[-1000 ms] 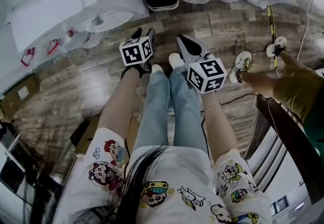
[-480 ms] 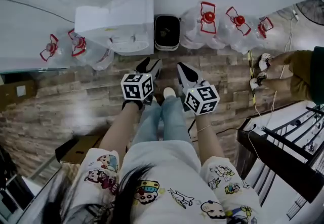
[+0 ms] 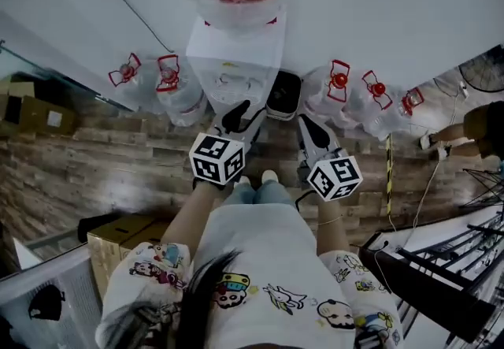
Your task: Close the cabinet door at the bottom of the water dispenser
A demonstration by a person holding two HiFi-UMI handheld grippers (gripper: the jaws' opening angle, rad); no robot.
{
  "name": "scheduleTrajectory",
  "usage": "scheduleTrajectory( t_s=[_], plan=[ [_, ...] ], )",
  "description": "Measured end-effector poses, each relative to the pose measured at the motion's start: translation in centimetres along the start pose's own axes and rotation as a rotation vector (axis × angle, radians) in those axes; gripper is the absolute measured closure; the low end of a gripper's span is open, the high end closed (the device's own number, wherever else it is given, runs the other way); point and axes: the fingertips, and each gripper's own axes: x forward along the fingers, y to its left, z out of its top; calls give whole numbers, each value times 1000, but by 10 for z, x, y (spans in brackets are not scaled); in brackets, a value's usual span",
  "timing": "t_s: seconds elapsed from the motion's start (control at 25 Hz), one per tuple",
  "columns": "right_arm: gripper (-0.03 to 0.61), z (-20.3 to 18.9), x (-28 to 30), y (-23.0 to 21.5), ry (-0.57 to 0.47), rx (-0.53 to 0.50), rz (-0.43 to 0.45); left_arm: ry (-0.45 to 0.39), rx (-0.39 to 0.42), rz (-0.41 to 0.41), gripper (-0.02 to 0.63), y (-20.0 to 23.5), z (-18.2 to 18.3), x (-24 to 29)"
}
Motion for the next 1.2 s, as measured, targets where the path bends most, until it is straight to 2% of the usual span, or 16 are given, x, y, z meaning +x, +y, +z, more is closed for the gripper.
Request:
scheduleTrajectory(
  t_s=[0.28, 0.56, 0.92, 1.2],
  plan=[
    [568, 52, -25, 53, -82, -71, 121, -120, 89, 10, 508, -31, 48, -68],
    [569, 69, -42, 84, -115, -123, 166, -182, 137, 93, 610, -40, 55, -122],
    [570, 59, -50, 99, -113, -174, 175, -176, 125, 156, 614, -26, 35, -155],
    [569, 53, -48, 101, -102, -184, 167, -166, 141, 178, 614, -15, 36, -161]
  ],
)
